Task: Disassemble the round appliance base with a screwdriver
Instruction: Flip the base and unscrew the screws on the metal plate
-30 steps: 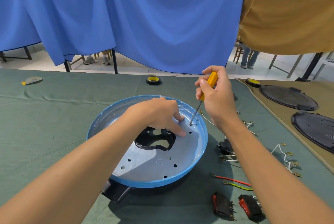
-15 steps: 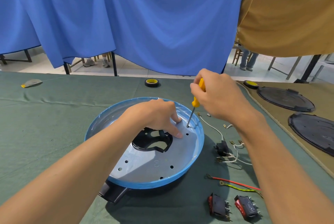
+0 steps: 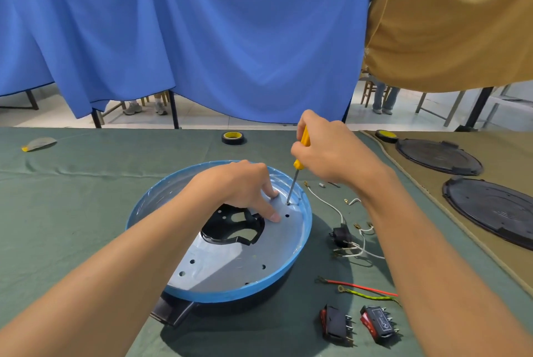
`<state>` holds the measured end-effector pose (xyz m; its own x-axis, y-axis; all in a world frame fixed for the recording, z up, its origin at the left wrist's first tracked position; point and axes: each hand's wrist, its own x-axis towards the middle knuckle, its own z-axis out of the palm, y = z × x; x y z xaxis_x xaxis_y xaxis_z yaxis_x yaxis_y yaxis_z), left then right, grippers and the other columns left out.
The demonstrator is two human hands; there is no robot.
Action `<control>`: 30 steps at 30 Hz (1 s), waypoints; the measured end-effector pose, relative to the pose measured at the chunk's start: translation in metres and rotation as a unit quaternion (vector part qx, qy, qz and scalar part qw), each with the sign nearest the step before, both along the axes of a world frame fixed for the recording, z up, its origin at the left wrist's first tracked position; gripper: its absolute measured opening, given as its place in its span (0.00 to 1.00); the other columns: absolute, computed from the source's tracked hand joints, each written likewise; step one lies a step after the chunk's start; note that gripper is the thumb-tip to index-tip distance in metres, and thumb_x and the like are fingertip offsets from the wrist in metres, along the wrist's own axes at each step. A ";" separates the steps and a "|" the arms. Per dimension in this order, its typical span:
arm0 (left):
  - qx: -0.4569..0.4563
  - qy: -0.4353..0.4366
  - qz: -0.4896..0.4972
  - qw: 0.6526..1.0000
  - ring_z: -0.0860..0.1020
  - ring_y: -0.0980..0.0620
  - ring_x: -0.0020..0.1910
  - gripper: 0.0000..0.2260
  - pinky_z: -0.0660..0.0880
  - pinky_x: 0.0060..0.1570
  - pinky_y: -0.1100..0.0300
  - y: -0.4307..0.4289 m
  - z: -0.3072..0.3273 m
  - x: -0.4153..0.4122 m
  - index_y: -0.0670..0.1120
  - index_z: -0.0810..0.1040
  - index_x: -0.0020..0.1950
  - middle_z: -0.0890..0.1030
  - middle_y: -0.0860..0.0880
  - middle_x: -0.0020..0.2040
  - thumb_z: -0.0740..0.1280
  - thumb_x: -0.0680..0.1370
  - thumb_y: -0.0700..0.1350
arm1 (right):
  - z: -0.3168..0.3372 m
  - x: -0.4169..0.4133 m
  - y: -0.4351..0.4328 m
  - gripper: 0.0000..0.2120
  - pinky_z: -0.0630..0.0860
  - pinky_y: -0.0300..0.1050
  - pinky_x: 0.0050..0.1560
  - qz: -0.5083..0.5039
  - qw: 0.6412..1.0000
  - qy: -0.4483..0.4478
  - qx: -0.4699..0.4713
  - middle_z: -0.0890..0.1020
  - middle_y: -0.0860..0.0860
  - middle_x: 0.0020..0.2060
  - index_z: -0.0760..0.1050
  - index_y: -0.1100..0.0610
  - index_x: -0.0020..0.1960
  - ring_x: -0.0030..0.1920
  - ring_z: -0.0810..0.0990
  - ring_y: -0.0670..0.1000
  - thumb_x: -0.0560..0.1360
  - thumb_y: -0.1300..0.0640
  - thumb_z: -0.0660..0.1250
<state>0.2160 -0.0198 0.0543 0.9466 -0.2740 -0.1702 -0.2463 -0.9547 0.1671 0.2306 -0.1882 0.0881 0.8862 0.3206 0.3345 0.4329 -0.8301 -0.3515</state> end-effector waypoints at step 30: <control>0.000 0.007 0.001 1.000 0.76 0.50 0.45 0.31 0.72 0.45 0.58 0.004 -0.005 0.005 0.59 0.75 0.69 0.76 0.57 0.38 0.72 0.68 0.66 | 0.057 0.014 0.020 0.12 0.70 0.39 0.30 0.091 0.937 0.083 -0.328 0.77 0.44 0.21 0.82 0.57 0.38 0.29 0.73 0.49 0.73 0.48 0.68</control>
<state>0.2213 -0.0162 0.0494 0.9443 -0.2730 -0.1835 -0.2429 -0.9549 0.1707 0.2443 -0.1680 0.1446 0.8192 0.5598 -0.1245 0.5729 -0.8087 0.1331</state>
